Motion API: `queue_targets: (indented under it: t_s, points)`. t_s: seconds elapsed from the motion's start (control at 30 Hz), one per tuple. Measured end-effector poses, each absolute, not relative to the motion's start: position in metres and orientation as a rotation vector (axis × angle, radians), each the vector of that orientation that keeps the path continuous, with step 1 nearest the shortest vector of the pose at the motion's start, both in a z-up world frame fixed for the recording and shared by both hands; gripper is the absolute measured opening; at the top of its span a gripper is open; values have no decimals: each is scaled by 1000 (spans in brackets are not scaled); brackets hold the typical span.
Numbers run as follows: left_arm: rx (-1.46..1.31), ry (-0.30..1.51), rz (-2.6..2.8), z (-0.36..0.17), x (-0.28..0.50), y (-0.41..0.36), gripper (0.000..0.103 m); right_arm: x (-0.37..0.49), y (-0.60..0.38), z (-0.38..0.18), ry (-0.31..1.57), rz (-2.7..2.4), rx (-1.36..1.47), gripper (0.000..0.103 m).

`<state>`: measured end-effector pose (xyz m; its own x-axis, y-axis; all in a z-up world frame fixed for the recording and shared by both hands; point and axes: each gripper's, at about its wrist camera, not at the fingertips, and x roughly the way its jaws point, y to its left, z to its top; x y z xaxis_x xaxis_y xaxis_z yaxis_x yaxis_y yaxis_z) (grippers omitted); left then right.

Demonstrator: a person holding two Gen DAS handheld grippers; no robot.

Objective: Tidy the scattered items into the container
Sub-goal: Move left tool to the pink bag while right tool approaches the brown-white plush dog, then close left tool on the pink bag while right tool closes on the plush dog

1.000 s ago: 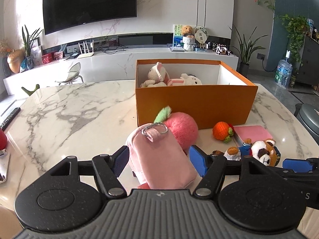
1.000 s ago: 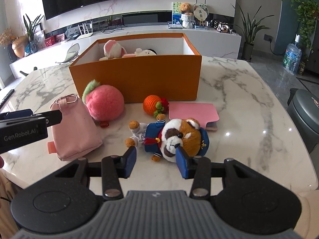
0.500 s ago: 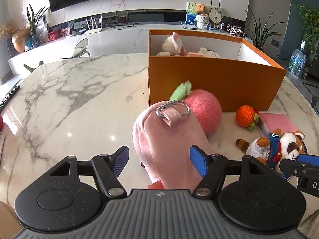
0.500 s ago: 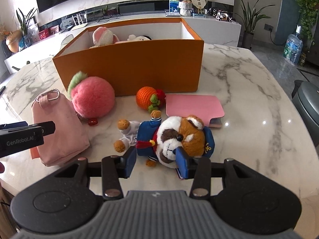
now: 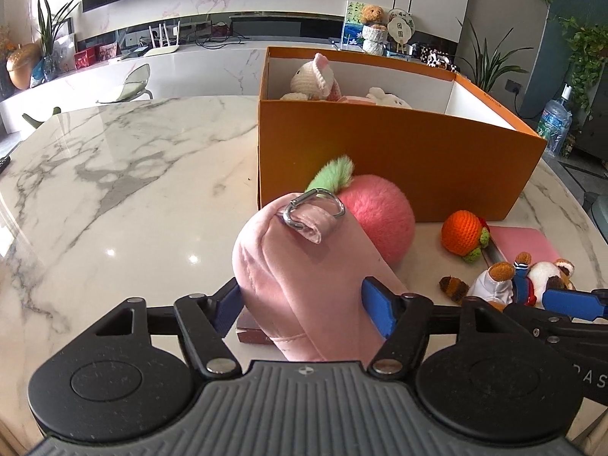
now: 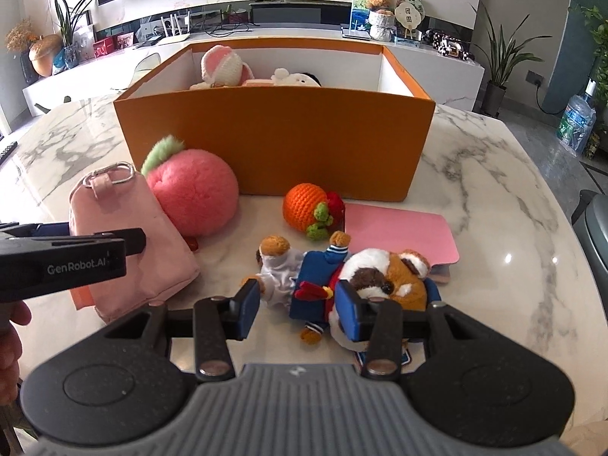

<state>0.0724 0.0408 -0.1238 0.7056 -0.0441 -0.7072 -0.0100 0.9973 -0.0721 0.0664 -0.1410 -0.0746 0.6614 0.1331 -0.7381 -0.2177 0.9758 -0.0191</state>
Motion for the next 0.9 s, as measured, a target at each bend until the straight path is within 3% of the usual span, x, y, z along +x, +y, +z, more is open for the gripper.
queue_targets:
  t_s: [0.13,0.43,0.67,0.87,0.9]
  points:
    - [-79,752,-39,-114,70,41,49,68,-138,-73,818,194,-119,47]
    - [30,683,-129,-98,56,17,36,63,-144,-62,780,155,-134,47]
    - [103,673,-208,-99,46,-5,36,60,-167,-59,780,67,-118,47]
    - [66,706,-200,-105,50,-5,46,60,-182,-63,799,37,-92,52]
    - [61,721,-200,-107,52,-5,52,60,-183,-64,804,36,-86,52]
